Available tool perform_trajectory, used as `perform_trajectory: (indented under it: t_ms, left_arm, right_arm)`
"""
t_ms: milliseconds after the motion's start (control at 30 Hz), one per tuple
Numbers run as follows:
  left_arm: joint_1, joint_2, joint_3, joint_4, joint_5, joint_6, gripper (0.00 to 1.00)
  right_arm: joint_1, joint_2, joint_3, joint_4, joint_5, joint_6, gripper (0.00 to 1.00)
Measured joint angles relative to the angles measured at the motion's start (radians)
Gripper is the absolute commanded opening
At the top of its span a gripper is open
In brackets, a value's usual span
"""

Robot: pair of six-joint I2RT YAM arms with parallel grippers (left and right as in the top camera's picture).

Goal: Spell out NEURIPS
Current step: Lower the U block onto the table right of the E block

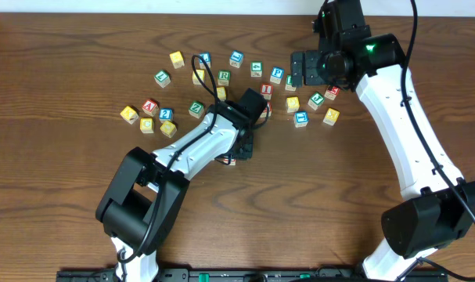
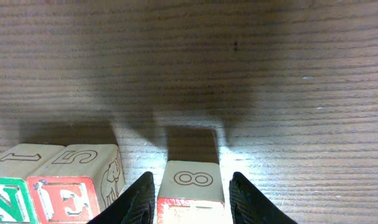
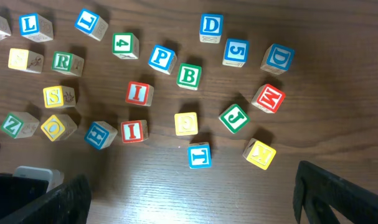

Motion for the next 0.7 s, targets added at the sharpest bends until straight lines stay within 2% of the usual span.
perform_trajectory:
  t_ms: [233, 333, 700]
  left_arm:
    - [0.0, -0.114, 0.002, 0.0, 0.0, 0.053, 0.38]
    - [-0.002, -0.157, 0.014, -0.009, 0.005, 0.071, 0.34]
    - [-0.097, -0.137, -0.038, 0.027, 0.045, 0.088, 0.31]
  right_arm:
    - [0.0, 0.0, 0.0, 0.0, 0.0, 0.0, 0.99]
    - [0.0, 0.0, 0.0, 0.0, 0.0, 0.0, 0.99]
    - [0.0, 0.0, 0.0, 0.0, 0.0, 0.0, 0.99]
